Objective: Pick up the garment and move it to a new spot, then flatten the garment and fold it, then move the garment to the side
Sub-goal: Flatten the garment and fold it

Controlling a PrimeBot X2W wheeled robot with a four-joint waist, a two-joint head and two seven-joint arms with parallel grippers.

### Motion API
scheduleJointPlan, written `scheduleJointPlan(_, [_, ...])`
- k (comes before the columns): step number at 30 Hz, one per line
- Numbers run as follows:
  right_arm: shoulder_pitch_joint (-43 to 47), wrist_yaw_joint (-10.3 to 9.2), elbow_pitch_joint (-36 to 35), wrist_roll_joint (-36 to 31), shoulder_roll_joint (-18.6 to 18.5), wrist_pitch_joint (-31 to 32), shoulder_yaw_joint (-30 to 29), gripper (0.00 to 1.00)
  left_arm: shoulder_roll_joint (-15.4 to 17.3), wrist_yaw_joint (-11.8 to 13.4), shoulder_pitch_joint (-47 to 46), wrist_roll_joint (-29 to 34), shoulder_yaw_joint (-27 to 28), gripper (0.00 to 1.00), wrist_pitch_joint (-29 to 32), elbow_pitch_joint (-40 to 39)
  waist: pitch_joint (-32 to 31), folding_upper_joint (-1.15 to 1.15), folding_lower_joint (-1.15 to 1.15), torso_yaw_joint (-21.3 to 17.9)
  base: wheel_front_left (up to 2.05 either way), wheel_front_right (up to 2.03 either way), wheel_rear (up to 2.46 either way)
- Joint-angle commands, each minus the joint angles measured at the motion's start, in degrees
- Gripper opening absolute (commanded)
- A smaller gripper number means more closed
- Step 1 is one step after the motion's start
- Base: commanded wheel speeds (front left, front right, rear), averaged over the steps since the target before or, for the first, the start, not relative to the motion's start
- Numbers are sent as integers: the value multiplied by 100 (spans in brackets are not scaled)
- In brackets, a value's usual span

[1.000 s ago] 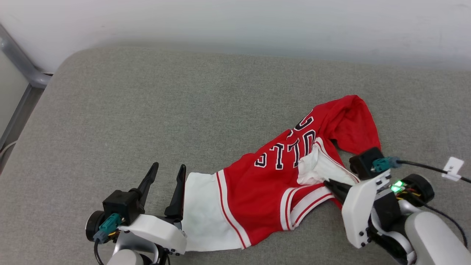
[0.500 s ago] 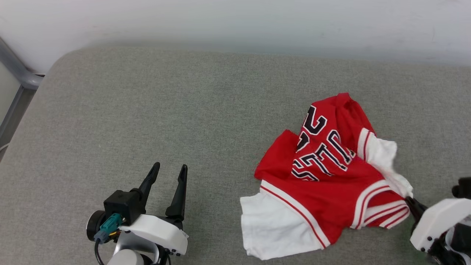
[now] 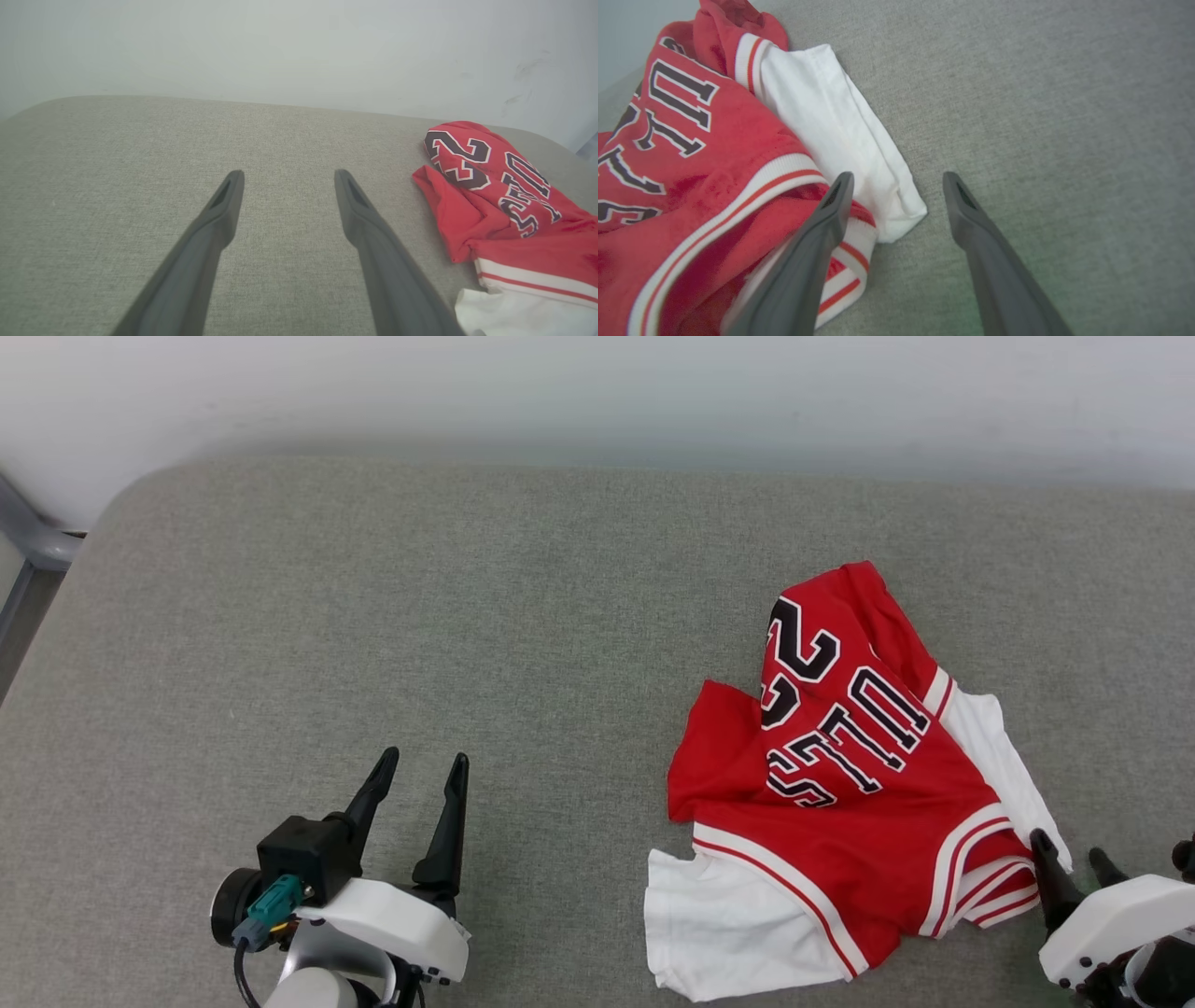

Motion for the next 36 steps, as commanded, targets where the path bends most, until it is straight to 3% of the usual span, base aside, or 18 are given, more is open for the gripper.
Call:
scheduleJointPlan(1, [4,-5,-64,-25,-11,-127,36,100,26,20,-37,-16,-9,100,0,5,-53,0,0,2,0,0,0])
scheduleJointPlan(6, [199,-7,-446,-577,-52,-870,157,100,23,85,103,-28,-29,100,3,22,-255,0,0,2,0,0,0])
scheduleJointPlan(13, [556,-6,-1121,-1123,68,-1409,568,100,26,151,251,-41,-79,100,43,49,-542,0,0,3,0,0,0])
scheduleJointPlan(25, [1395,-6,-2578,-997,119,-1429,1419,100,200,289,403,55,-129,100,225,-101,-823,0,0,-204,0,0,0])
scheduleJointPlan(29, [1581,-6,-2896,-848,121,-1316,1570,100,284,159,241,134,-384,100,662,-179,-786,0,0,-299,0,0,0])
scheduleJointPlan(36, [1515,-6,-3073,-797,120,-1158,1680,100,249,-362,-130,26,-1225,100,2371,-146,-604,0,0,-453,0,0,0])
